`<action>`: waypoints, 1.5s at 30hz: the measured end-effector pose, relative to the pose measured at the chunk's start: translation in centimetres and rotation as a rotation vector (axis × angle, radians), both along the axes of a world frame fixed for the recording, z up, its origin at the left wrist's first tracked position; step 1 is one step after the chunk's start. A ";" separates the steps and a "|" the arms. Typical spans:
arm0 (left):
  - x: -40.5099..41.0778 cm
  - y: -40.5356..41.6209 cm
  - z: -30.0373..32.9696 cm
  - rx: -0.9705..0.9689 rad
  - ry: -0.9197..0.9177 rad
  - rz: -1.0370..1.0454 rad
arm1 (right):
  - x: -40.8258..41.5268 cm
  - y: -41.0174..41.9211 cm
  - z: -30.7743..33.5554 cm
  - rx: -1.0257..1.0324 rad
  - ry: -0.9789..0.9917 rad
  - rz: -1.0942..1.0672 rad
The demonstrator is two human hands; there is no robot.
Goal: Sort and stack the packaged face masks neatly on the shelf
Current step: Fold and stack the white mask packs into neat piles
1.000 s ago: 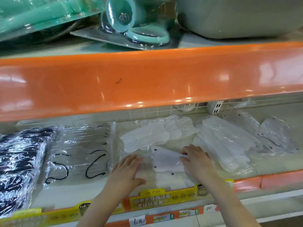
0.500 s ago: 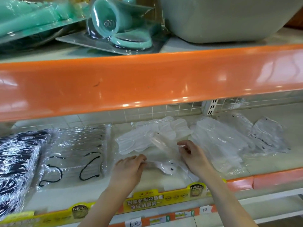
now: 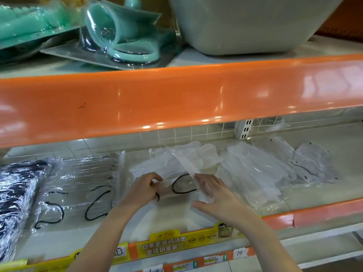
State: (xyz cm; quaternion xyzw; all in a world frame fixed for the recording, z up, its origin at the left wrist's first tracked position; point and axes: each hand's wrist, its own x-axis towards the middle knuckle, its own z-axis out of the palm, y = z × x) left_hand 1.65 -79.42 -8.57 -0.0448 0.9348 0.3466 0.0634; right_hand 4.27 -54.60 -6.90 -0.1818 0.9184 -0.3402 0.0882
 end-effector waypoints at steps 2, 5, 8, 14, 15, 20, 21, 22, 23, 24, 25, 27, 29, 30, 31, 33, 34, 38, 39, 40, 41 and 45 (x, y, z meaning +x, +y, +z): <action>0.1 0.3 0.2 0.003 0.029 0.000 | -0.5 0.3 -0.9 -0.005 0.045 -0.087; 0.9 1.4 0.8 0.012 0.134 0.006 | -1.1 1.0 -1.5 -0.153 0.096 -0.310; 2.1 2.9 0.6 0.004 0.250 0.000 | -1.6 2.2 -0.7 -0.363 0.125 -0.432; 4.0 5.3 -1.7 -0.123 0.369 -0.057 | -2.8 4.0 -0.6 -0.560 0.138 -0.502; 4.1 5.5 -2.3 -0.131 0.386 -0.080 | -2.9 4.1 -0.6 -0.571 0.143 -0.500; 4.5 6.3 -3.0 -0.150 0.446 -0.138 | -2.4 4.2 -0.4 -0.481 0.178 -0.390; 4.6 6.5 -2.9 -0.143 0.438 -0.154 | -2.2 4.0 -0.5 -0.447 0.180 -0.345; 4.6 6.9 -2.6 -0.139 0.439 -0.177 | -2.1 3.7 -0.7 -0.404 0.180 -0.298; 4.6 7.2 -2.4 -0.138 0.442 -0.198 | -2.0 3.3 -1.0 -0.358 0.178 -0.250; 4.6 7.6 -2.0 -0.136 0.452 -0.211 | -1.9 3.0 -1.4 -0.307 0.179 -0.204; 4.7 8.1 -1.6 -0.139 0.464 -0.222 | -1.8 2.7 -1.8 -0.247 0.179 -0.164; 4.8 9.4 -0.6 -0.178 0.528 -0.261 | -1.6 2.2 -2.6 -0.067 0.170 -0.064; 5.1 10.7 0.2 -0.196 0.591 -0.302 | -1.5 1.9 -3.4 0.121 0.161 0.073; 5.1 11.2 0.6 -0.196 0.606 -0.313 | -1.3 1.9 -3.7 0.140 0.153 0.109; 5.1 11.7 0.9 -0.196 0.609 -0.320 | -1.1 2.0 -3.7 0.102 0.151 0.107; 4.8 12.6 1.3 -0.186 0.600 -0.311 | -1.0 2.8 -3.5 0.021 0.163 0.064; 4.6 13.2 1.6 -0.185 0.596 -0.305 | -1.1 3.6 -3.4 0.003 0.188 0.028; 3.0 16.0 2.5 -0.206 0.416 -0.302 | -1.8 7.1 -3.2 -0.006 0.305 -0.193; 2.6 16.7 2.3 -0.206 0.361 -0.319 | -2.0 8.0 -3.3 0.020 0.315 -0.241; 2.2 17.6 2.3 -0.202 0.315 -0.339 | -2.1 8.8 -3.3 0.046 0.329 -0.276; 1.9 18.4 2.3 -0.201 0.293 -0.362 | -2.2 9.6 -3.3 0.074 0.346 -0.303; 0.8 21.5 2.2 -0.241 0.217 -0.438 | -3.0 12.6 -3.3 0.144 0.362 -0.432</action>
